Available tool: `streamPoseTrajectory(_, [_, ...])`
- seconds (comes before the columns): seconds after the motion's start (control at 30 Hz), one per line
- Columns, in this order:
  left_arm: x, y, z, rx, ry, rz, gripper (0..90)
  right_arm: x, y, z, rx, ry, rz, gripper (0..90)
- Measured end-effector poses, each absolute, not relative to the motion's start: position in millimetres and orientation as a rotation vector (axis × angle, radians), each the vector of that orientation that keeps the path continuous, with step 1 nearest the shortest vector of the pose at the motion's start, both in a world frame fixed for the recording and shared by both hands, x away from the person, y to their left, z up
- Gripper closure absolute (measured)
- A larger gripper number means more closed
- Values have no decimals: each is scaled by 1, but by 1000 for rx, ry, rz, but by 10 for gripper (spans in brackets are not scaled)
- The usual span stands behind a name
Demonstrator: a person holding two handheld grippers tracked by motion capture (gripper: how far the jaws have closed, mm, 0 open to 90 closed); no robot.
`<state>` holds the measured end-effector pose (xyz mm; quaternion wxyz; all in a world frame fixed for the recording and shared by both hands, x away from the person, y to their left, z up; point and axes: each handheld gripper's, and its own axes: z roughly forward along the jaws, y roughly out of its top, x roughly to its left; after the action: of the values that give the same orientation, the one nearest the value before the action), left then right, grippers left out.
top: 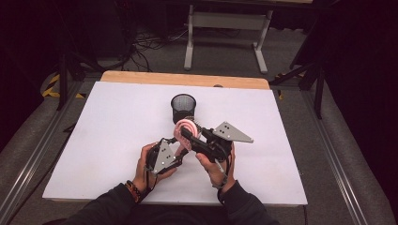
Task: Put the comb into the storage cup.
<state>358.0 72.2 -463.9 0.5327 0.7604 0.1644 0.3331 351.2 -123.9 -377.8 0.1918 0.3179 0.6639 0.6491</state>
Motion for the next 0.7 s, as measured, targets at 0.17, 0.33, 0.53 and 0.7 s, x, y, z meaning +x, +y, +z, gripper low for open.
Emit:
streamPoseTrajectory(0.17, [359, 72, -462, 1820, 392, 734, 361, 348, -126, -377, 821, 1862, 1769, 632])
streamPoseTrajectory(0.33, [357, 75, -461, 1851, 361, 626, 288, 350, -135, -375, 830, 1838, 1733, 633])
streamPoseTrajectory(0.53, [355, 81, -459, 1849, 347, 608, 227, 348, -143, -372, 832, 1812, 1713, 635])
streamPoseTrajectory(0.7, [359, 88, -456, 1854, 323, 561, 167, 344, -150, -367, 797, 1789, 1686, 635])
